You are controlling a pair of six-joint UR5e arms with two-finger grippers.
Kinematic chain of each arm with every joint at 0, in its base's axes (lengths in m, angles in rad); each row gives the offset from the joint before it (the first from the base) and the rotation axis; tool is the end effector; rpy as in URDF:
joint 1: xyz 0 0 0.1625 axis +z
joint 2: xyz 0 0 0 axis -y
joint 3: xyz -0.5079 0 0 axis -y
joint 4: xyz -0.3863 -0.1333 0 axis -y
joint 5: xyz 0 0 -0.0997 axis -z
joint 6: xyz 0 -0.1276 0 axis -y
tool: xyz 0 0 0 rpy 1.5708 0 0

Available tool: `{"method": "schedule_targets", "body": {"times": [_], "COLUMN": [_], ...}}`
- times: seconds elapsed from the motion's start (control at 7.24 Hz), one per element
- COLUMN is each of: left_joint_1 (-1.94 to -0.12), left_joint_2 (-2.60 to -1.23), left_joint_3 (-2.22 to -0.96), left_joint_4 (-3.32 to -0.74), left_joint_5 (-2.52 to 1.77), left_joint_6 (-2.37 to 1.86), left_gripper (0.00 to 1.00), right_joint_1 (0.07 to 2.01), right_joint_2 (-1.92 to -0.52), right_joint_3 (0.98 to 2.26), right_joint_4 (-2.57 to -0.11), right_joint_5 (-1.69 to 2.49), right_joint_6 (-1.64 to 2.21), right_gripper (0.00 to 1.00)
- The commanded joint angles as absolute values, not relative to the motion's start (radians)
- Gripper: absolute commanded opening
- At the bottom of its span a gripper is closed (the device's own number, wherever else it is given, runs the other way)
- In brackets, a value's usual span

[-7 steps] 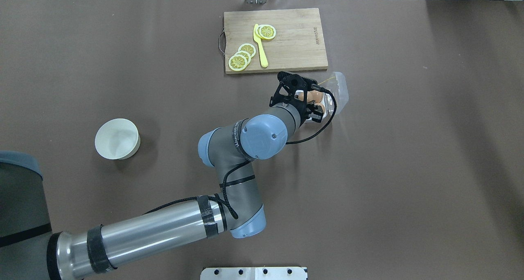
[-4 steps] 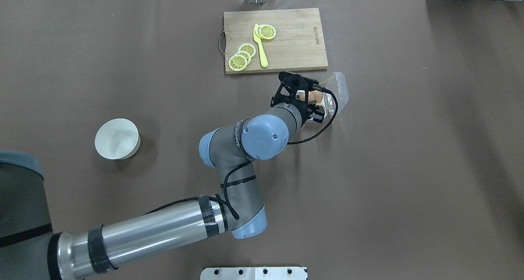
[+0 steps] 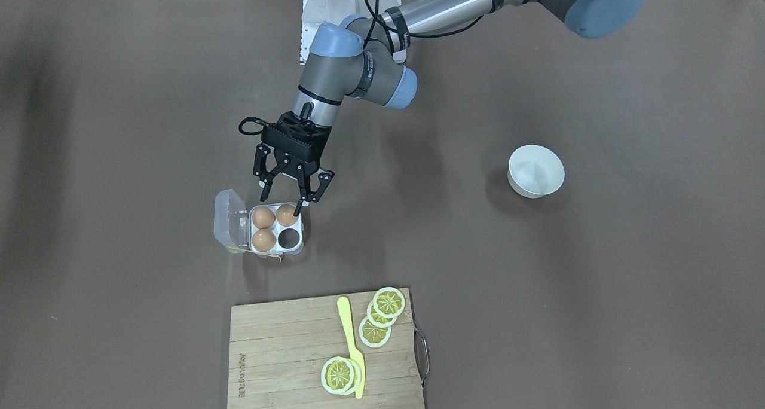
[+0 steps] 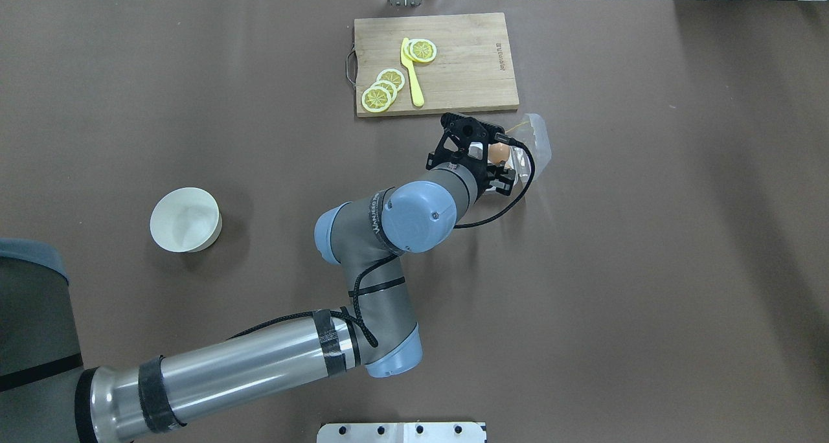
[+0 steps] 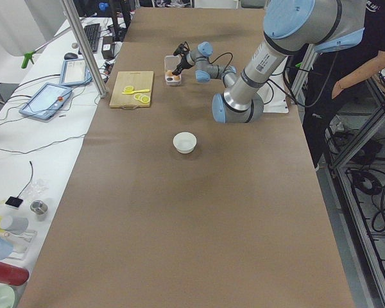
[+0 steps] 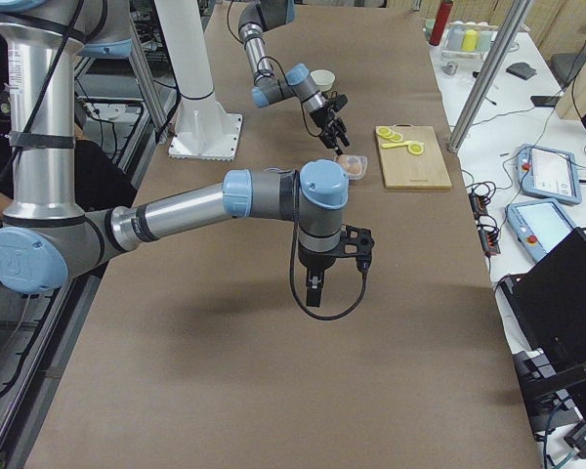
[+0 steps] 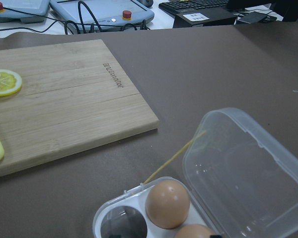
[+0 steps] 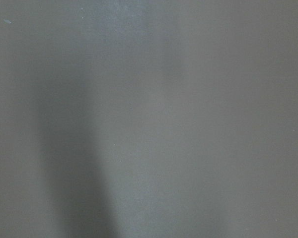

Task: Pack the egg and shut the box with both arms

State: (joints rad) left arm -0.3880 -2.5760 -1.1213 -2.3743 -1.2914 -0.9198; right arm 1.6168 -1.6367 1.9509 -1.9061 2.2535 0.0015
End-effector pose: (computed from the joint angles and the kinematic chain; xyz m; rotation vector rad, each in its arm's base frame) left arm 0.7673 -0.4956 0.1592 0.8724 1.0532 0.0308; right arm 0.0726 -0.4286 0.6510 -0.0051 -0.6830 0.0528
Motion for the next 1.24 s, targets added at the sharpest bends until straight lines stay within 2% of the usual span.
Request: {"method": "schedule_targets", "body": {"times": [0.0, 0.41, 0.55, 0.69, 0.97, 1.1], "left_joint_1": [-0.402, -0.532, -0.587, -0.654, -0.824, -0.929], "left_joint_2": [-2.563, -2.363, -2.341, -2.303, -2.141, -2.076], "left_joint_3": [-1.141, -1.326, -1.365, -1.450, -1.613, -1.629], "left_joint_4": [-2.373, -2.349, -2.289, -2.178, -2.099, -2.098], "left_joint_5": [-1.304, -1.547, -1.642, -1.754, -1.996, -2.126], "left_joint_6": [-0.895, -0.808, -0.807, -0.795, -0.622, -0.573], "left_gripper": [0.70, 0.70, 0.70, 0.71, 0.71, 0.72], "right_joint_1": [1.617, 1.617, 1.617, 1.617, 1.615, 1.614], "right_joint_2": [-1.635, -1.625, -1.621, -1.620, -1.605, -1.598], "right_joint_3": [1.954, 1.979, 1.994, 1.999, 1.999, 1.999], "right_joint_4": [-1.905, -1.901, -1.898, -1.893, -1.893, -1.891], "right_joint_5": [2.252, 2.238, 2.241, 2.243, 2.255, 2.266], "right_joint_6": [0.002, 0.002, 0.003, 0.003, 0.009, 0.018], "right_gripper": [1.00, 1.00, 1.00, 1.00, 1.00, 1.00]}}
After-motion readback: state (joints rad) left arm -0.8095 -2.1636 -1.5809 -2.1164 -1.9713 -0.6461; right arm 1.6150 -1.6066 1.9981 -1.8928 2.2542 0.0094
